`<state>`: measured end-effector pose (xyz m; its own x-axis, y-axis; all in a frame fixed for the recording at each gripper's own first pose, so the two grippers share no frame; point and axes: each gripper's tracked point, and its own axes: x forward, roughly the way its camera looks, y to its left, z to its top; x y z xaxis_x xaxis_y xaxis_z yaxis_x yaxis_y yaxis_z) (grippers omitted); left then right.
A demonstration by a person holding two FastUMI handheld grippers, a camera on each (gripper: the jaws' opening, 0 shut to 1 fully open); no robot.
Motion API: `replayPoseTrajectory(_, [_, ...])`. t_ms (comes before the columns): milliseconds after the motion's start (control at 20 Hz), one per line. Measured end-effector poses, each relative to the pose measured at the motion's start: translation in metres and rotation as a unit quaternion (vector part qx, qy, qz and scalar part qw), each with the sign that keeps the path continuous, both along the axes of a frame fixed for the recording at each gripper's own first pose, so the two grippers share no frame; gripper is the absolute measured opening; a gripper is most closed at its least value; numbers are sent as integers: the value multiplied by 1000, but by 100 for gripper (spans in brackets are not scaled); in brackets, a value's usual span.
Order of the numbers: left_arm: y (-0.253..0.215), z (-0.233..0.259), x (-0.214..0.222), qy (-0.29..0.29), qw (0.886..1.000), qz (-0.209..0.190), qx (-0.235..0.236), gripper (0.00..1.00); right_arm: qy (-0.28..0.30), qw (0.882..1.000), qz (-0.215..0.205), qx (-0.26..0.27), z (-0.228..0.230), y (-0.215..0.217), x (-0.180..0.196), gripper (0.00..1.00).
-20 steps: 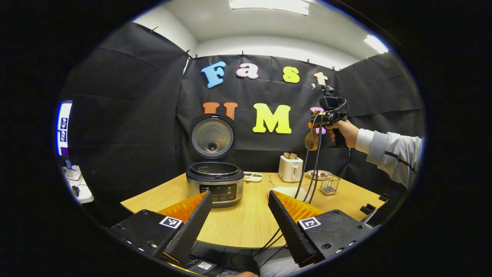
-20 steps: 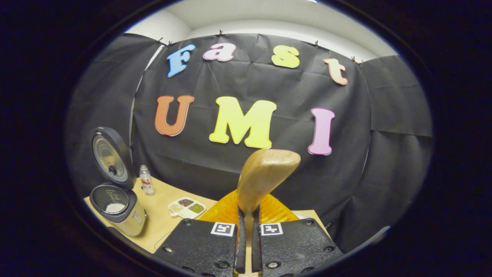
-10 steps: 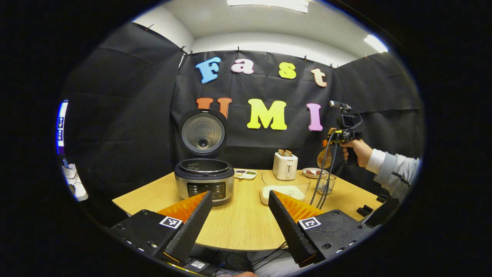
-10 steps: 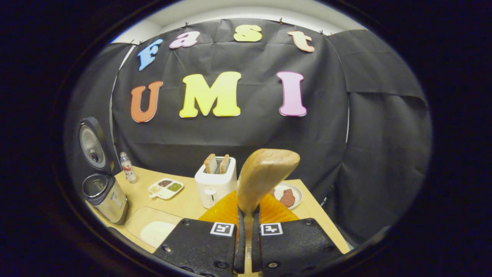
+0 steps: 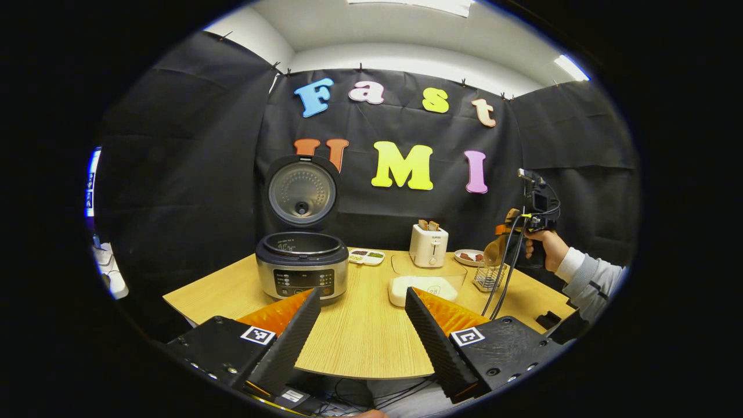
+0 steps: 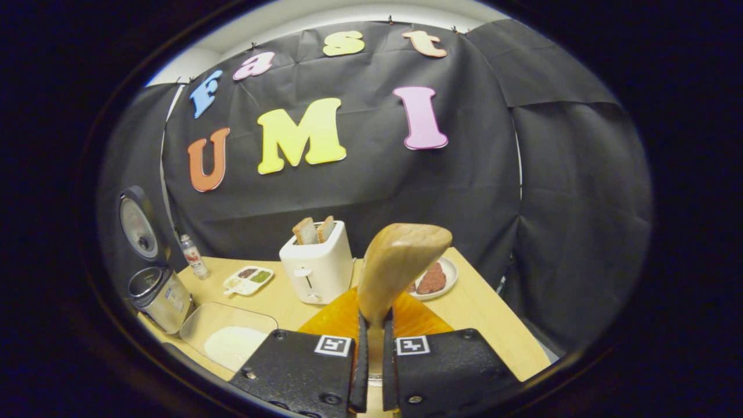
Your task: Close the left gripper, press the button to open the rice cooker; take a wooden spoon from the chopstick holder with the right hand, scoop a spoonful of rice and pour it into the rice cooker, then put the wooden spoon back into the chopstick holder.
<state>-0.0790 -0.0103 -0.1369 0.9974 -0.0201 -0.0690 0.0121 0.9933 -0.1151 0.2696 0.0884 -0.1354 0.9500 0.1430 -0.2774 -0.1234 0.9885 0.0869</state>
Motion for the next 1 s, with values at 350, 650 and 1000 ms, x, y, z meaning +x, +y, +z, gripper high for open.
replayPoseTrajectory(350, [-7,-2,7,7,1000,-7,13,95,-44,998,-47,-20,26,-24,-7,100])
replayPoseTrajectory(650, [-9,1,23,18,999,-34,-7,95,-49,998,-40,10,41,-17,-37,100])
replayPoseTrajectory(1000, [30,51,54,-30,999,-25,23,94,-93,995,-31,-7,59,-2,-111,100])
